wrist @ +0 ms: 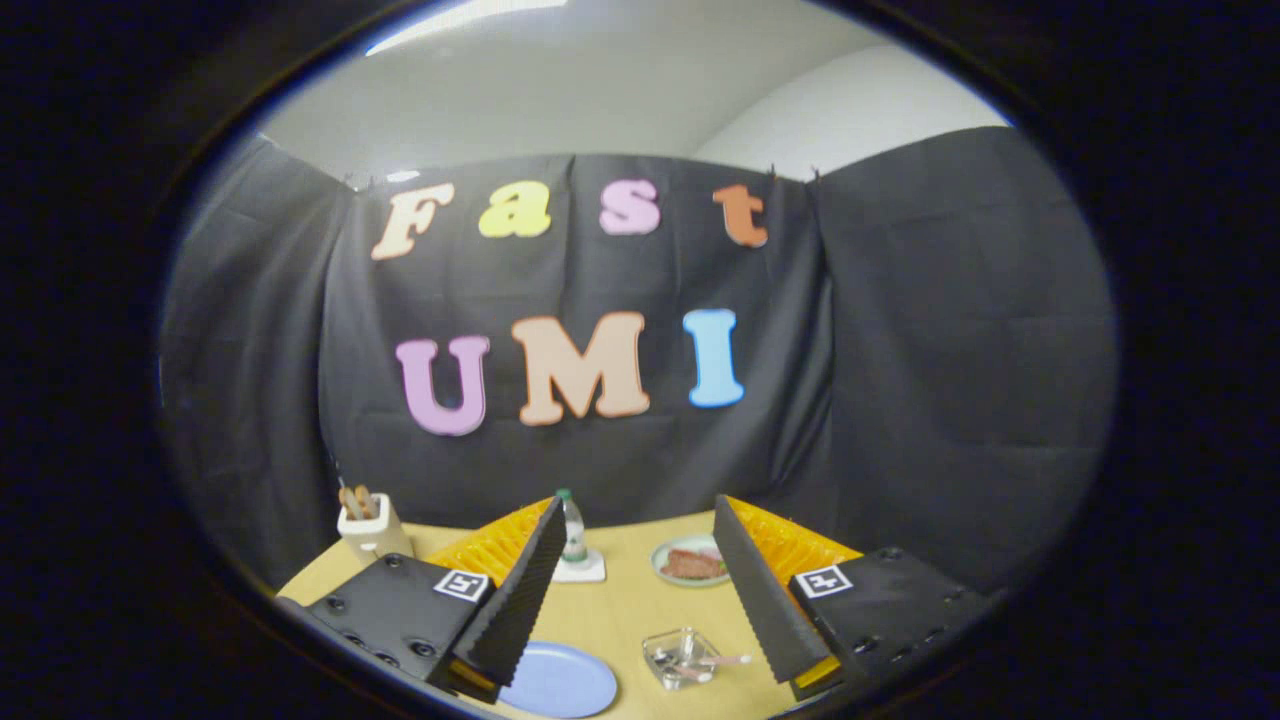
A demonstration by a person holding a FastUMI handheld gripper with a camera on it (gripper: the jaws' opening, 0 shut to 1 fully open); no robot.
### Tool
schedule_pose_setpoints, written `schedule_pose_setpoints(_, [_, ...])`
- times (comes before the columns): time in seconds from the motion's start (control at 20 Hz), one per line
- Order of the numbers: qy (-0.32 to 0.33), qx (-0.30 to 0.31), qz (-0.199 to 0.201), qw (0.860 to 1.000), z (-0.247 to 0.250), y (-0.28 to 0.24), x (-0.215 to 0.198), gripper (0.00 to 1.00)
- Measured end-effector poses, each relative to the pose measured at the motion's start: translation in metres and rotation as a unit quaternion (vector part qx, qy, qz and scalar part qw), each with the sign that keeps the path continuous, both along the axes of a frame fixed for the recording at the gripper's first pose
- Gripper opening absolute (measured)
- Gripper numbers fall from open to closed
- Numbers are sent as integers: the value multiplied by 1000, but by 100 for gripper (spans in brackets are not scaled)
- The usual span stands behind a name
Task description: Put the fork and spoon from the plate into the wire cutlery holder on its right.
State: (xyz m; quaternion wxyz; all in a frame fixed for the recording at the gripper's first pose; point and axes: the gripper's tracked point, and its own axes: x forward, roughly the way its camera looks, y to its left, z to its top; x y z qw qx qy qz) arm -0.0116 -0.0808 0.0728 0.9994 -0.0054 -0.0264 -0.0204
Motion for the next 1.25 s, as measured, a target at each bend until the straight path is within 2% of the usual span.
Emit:
schedule_pose_setpoints(0.1, [-61, -18, 3, 998, 20, 5, -12, 95])
schedule_pose_setpoints(0.2, [-85, -18, 6, 996, 21, 10, -17, 95])
schedule_pose_setpoints(0.5, [-66, 51, 10, 996, 0, 16, -16, 95])
schedule_pose_setpoints(0.95, [-45, 17, -1, 999, -9, 22, -28, 95])
schedule_pose_setpoints(1.25, [-37, 18, -13, 999, -13, 15, -33, 95])
